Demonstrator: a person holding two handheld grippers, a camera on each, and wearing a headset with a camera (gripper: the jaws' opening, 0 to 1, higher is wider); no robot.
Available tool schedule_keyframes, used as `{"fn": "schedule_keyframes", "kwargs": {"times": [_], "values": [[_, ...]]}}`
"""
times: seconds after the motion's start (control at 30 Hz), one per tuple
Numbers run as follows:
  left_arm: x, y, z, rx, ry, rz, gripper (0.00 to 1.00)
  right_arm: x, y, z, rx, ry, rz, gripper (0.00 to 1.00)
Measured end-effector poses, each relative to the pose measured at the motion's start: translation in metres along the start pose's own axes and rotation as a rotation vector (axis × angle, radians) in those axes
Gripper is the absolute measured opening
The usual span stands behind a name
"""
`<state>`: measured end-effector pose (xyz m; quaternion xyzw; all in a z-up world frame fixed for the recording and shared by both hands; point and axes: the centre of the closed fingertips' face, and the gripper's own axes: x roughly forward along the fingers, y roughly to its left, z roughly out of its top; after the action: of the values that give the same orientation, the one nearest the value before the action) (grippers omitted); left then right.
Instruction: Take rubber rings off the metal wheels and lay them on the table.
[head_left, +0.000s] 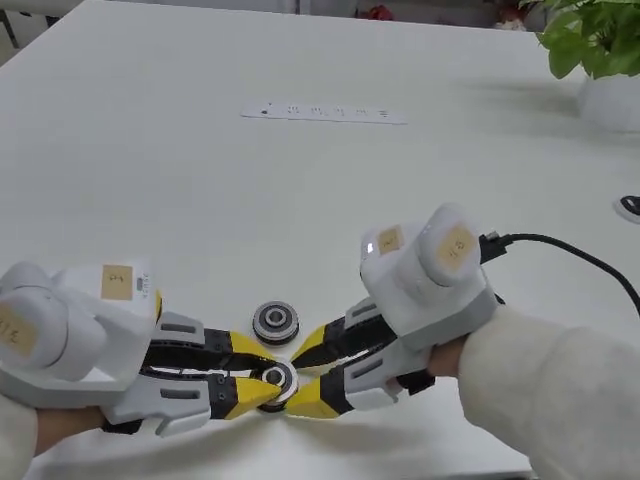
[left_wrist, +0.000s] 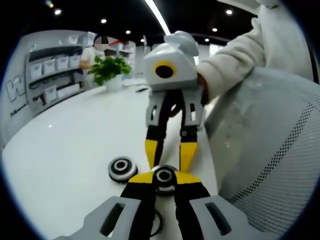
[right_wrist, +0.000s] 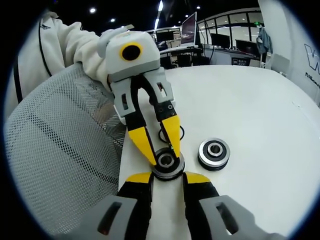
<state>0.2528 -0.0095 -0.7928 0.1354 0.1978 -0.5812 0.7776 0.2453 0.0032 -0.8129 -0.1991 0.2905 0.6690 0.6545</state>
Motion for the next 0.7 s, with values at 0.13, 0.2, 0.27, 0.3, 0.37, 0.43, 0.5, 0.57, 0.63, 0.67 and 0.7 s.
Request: {"fn": "schedule_keyframes", "kwargs": {"times": [0.13,0.2,0.27,0.3,0.37,0.43,0.5,0.57,0.63,0.67,0.7], "values": [[0.0001,0.0002,-0.0002,-0.001,-0.001,0.000,0.14,0.0002,0.0003,-0.0005,0.009,-0.001,0.004,0.21],[-0.0005,0.0002,-0.0005,-0.002,-0.002,0.000,0.14,-0.0014,-0.0001,-0.0012,0.009,0.006,0.008,0.20],[-0.0007,0.0002,-0.0006,-0.004,-0.004,0.000,0.14,-0.0030,-0.0005,-0.0019,0.004,0.012,0.010,0.18],[-0.0008,0.0003,-0.0006,-0.004,-0.004,0.000,0.14,-0.0040,-0.0009,-0.0021,0.002,0.015,0.010,0.16],[-0.0015,0.0008,-0.0009,-0.006,-0.005,0.003,0.14,-0.0055,-0.0014,-0.0029,-0.002,0.019,0.011,0.12],[-0.0019,0.0009,-0.0010,-0.009,-0.006,0.003,0.14,-0.0063,-0.0043,-0.0045,-0.019,0.029,-0.005,0.04],[-0.0021,0.0008,-0.0011,-0.007,-0.004,0.005,0.14,-0.0061,-0.0042,-0.0044,-0.007,0.028,-0.002,0.04],[-0.0022,0.0007,-0.0013,-0.008,-0.005,0.005,0.14,-0.0060,-0.0043,-0.0044,-0.009,0.029,-0.004,0.04],[-0.0024,0.0006,-0.0014,-0.008,-0.004,0.006,0.14,-0.0059,-0.0046,-0.0044,-0.013,0.032,-0.006,0.03],[-0.0027,0.0005,-0.0015,-0.009,-0.005,0.006,0.14,-0.0058,-0.0051,-0.0044,-0.016,0.034,-0.010,0.02],[-0.0026,0.0006,-0.0015,-0.009,-0.005,0.006,0.14,-0.0058,-0.0059,-0.0044,-0.013,0.036,-0.012,0.01]]}}
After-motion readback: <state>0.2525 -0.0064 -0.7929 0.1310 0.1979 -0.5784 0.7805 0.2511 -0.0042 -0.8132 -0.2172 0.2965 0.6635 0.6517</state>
